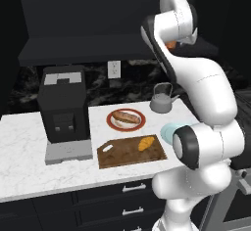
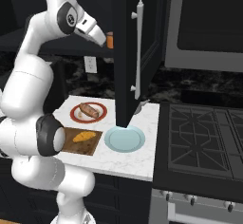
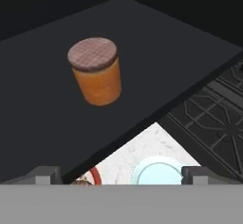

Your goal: From the different types of pastries on the counter, select a croissant and place it on the cutting board. Then retrieve a jar of jam from the cabinet and place it alongside the croissant on the cutting board.

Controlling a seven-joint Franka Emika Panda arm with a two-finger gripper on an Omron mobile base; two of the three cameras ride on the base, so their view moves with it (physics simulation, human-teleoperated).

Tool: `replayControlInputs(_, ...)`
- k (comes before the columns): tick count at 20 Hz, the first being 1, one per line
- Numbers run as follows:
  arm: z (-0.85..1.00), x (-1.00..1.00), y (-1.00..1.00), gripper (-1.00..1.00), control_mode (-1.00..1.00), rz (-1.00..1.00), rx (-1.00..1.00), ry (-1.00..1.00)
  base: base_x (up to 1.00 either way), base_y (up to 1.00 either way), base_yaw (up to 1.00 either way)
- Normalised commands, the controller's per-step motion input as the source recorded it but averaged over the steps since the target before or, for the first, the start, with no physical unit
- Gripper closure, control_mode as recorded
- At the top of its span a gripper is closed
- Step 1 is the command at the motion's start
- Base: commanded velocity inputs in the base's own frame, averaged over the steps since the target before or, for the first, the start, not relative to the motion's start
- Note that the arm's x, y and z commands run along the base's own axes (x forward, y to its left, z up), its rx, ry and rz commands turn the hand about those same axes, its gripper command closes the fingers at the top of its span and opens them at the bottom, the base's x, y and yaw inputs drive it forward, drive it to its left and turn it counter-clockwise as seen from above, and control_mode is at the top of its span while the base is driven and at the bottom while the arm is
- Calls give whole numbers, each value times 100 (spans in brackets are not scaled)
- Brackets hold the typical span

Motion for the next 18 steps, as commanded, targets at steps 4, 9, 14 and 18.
replayControlInputs(4,5,46,-26,-100,-100,7,0,-8,0,0,0)
replayControlInputs(9,3,42,-16,-100,-100,12,-1,-22,0,0,0)
replayControlInputs(14,0,5,-2,-100,-100,9,-8,-18,0,0,0)
replayControlInputs(18,0,0,0,-100,-100,4,-8,-7,0,0,0)
